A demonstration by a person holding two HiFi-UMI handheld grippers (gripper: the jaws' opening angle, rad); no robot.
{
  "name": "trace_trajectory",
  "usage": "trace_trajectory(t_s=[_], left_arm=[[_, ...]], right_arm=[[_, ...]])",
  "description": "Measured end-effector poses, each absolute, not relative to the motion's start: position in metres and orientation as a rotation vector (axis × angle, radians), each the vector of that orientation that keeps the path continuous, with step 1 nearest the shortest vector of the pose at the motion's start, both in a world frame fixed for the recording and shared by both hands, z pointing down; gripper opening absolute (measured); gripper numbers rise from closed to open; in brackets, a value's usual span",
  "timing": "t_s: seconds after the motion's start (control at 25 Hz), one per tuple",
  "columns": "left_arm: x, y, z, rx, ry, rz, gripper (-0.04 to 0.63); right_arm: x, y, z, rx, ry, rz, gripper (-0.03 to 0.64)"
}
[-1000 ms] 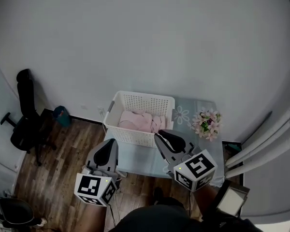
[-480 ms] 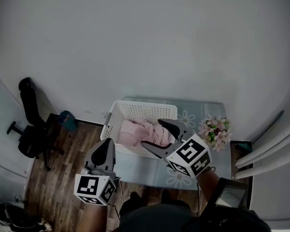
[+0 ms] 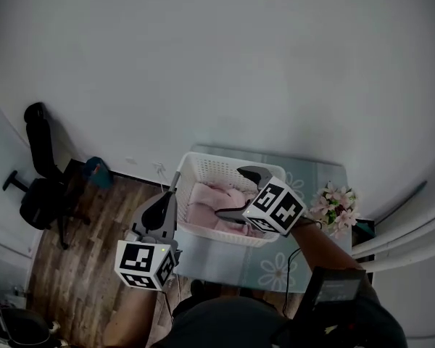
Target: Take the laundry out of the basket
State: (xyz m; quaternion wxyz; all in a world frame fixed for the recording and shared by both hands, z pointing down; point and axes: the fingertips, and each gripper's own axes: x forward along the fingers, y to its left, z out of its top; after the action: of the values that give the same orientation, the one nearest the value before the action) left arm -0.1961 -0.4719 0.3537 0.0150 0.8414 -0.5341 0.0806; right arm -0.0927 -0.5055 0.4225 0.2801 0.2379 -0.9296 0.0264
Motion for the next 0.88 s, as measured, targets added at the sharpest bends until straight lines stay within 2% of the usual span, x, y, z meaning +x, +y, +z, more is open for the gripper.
trace_trajectory(t_s=[0.48,0.88], left_arm=[[-0.223,-0.511,0.406,2.551,-1.628,0.307,0.008],[-0.235,-0.520,0.449,2.455,-1.623,0.379,0.008]], right_arm=[[-0.117,-0.538,0.596,0.308,-2.096,0.167,0.545],[-0.122,-0.547,0.676,0.201,-1.940,0.194,0.560]])
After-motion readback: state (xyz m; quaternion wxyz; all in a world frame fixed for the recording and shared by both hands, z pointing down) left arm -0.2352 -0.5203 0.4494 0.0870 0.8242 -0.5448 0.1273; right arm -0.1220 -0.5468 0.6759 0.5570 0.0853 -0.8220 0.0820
